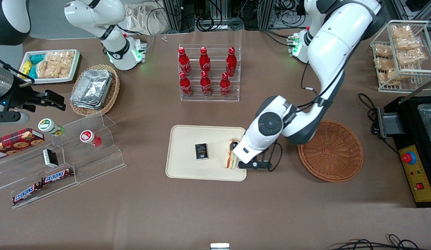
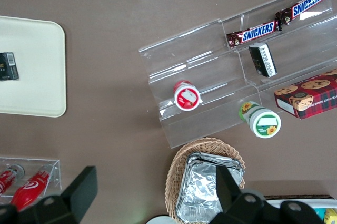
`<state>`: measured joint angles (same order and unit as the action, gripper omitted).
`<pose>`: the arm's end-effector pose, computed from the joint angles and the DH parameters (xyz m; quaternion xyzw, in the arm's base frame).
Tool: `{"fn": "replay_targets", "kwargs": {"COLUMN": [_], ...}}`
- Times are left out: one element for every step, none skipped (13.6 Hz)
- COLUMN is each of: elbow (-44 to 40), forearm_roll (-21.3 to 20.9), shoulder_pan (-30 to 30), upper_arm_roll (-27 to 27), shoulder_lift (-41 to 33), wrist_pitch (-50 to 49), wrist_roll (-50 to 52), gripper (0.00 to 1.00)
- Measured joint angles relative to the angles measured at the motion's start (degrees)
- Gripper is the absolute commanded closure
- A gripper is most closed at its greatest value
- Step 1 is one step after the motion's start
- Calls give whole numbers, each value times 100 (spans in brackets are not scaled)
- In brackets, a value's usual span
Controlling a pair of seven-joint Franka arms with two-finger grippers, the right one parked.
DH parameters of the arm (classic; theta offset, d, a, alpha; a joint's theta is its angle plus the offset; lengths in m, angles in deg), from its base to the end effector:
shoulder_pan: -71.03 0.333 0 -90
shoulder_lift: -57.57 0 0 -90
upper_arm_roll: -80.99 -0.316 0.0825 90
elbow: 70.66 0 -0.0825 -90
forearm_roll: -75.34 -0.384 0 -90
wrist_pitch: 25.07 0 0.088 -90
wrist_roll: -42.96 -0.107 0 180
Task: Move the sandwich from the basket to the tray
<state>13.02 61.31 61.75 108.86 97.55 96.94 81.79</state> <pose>0.6168 -0.3708 0.3104 0.9986 0.0052 -0.0069 0.0531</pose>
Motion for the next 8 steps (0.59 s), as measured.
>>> {"fn": "replay_targets", "kwargs": {"elbow": [-5, -7, -10, -13, -17, -19, -20, -21], "forearm_roll": [2, 6, 10, 18, 70, 167, 296, 426], "shoulder_pan": [112, 222, 326, 424, 530, 645, 769, 916], "upper_arm_roll": [6, 9, 12, 15, 15, 12, 9, 7], "shoulder_lift": [-155, -310, -465, -620, -785, -953, -1119, -1288], "wrist_pitch": [-203, -398, -605, -814, -1023, -1227, -1442, -1682], "wrist_roll": [-104, -237, -377, -520, -657, -817, -1026, -1264], "gripper": [1, 1, 1, 1, 1, 2, 2, 2]}}
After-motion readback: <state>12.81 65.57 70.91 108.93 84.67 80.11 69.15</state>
